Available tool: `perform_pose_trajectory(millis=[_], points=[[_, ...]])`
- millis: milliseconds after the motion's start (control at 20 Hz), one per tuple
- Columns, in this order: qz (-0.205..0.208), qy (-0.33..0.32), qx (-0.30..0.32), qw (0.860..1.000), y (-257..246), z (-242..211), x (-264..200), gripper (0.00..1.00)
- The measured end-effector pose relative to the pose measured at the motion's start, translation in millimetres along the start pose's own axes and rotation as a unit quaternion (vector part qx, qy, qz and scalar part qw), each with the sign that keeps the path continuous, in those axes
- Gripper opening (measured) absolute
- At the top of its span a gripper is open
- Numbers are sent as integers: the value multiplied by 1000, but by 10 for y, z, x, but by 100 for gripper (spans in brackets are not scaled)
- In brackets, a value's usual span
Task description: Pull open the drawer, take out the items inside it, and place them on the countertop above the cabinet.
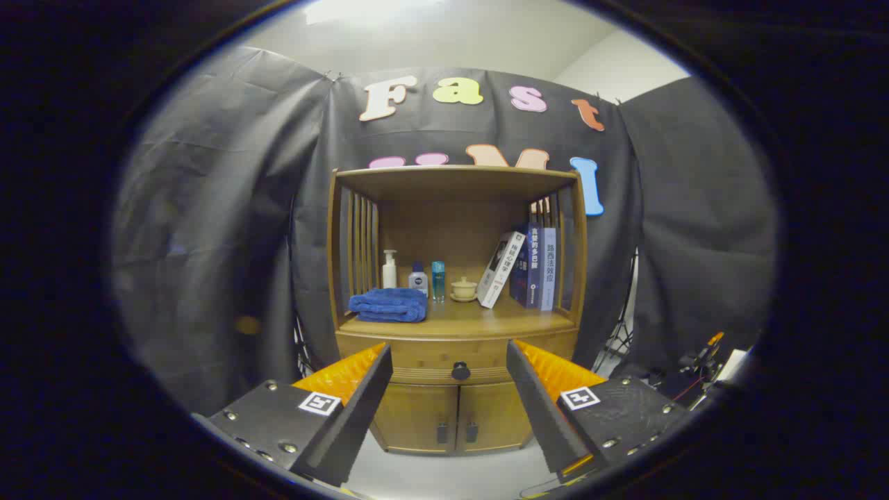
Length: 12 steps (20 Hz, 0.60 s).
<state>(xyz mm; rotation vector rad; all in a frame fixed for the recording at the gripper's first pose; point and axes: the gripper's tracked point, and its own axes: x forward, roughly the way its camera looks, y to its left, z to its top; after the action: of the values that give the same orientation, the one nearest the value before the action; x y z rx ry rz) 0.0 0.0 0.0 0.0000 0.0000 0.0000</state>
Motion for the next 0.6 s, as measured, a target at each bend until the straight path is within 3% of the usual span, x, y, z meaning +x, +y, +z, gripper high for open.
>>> perform_pose_trajectory(millis=[600], points=[[-12, 2, -13, 1000, -113, -138, 86, 99]])
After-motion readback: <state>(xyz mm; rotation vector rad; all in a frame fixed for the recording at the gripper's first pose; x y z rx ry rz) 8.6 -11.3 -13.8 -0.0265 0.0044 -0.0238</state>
